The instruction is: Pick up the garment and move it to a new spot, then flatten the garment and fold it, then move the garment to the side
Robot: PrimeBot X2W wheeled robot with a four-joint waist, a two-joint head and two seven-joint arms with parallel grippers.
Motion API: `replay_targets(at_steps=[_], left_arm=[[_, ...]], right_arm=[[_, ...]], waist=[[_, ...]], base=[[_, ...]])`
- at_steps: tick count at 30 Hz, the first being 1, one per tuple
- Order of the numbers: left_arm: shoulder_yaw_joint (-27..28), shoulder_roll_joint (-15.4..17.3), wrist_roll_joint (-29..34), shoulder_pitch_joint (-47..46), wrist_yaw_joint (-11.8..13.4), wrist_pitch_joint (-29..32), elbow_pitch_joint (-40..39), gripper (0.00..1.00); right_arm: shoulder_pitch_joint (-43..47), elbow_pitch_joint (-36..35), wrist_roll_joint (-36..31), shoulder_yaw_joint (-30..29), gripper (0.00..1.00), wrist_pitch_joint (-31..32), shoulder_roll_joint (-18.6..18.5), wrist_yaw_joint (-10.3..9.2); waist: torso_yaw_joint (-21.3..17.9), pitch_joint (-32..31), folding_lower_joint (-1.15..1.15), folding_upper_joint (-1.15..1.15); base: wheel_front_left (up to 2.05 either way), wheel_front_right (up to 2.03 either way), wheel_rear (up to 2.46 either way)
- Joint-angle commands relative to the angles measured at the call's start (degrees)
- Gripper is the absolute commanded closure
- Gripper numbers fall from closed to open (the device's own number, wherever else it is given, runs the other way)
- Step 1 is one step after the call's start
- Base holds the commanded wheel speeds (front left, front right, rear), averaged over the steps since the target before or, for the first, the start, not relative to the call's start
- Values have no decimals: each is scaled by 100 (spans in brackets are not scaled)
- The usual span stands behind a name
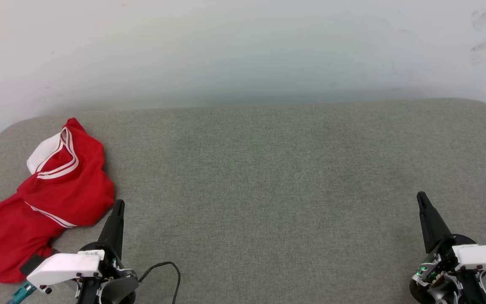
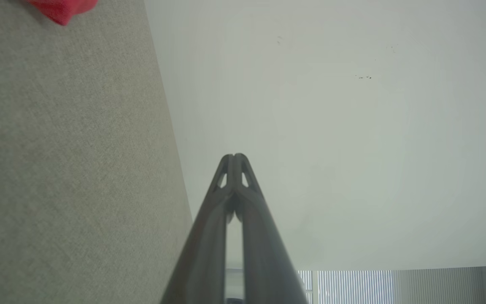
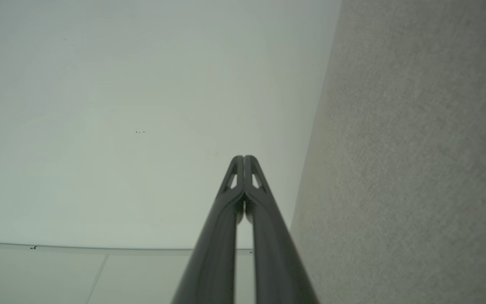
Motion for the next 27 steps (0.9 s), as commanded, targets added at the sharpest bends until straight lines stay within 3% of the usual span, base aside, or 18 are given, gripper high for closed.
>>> replay_targets(at_steps=[1,19,20,27], left_arm=[[8,-2,38,-44,-19,32,8,100],[32,-18,50,-47,-19,45,9,100],[34,-19,52,-47,-19,47,9,0],[-151,-41,-13,9,4,-64,-50,0]], right_arm=[[-74,4,-32,-11,100,7,17,17],[-76,6,-58,-37,100,36,35,17],[-77,6,-59,-38,0,38,36,17],[82,-50,-63,52,0,-131,33,-1]], waist=[[0,0,0,0],[0,0,0,0],[0,0,0,0],[-1,5,0,0]], base=[[0,0,0],[0,0,0],[0,0,0],[0,0,0]])
